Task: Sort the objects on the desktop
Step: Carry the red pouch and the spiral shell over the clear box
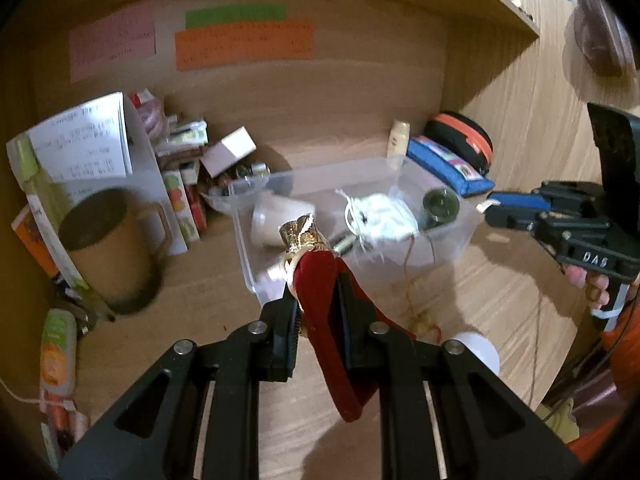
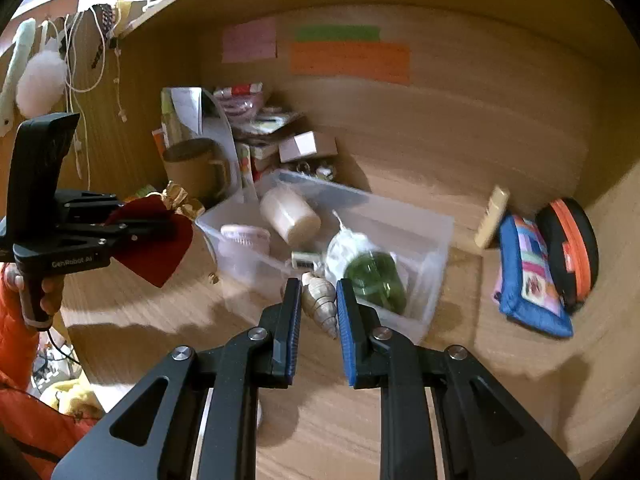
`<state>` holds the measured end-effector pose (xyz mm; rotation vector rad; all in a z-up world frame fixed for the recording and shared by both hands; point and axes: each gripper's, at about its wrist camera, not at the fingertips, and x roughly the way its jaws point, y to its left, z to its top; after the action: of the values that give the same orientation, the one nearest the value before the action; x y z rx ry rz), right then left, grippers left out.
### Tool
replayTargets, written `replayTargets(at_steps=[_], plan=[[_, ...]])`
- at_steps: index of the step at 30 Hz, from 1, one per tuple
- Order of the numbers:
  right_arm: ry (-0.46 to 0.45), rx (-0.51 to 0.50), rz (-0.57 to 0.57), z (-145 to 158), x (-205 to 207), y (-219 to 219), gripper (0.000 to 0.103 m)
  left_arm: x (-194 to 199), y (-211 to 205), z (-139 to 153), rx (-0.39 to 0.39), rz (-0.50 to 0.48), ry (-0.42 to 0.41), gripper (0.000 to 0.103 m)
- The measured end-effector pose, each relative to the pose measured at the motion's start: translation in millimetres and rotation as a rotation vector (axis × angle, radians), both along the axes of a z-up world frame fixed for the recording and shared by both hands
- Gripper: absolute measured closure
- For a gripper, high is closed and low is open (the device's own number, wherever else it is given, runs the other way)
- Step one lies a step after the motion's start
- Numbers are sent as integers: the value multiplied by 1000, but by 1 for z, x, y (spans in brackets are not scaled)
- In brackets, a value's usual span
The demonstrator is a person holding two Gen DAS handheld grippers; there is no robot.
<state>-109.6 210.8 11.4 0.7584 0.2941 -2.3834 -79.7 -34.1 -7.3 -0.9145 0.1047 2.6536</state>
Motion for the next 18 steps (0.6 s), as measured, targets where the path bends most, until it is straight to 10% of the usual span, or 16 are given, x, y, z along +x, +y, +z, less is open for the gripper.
replayTargets(at_steps=[18], plan=[[-31, -60, 57, 1, -58, -42, 87, -52, -2, 21, 43, 13, 34, 87]])
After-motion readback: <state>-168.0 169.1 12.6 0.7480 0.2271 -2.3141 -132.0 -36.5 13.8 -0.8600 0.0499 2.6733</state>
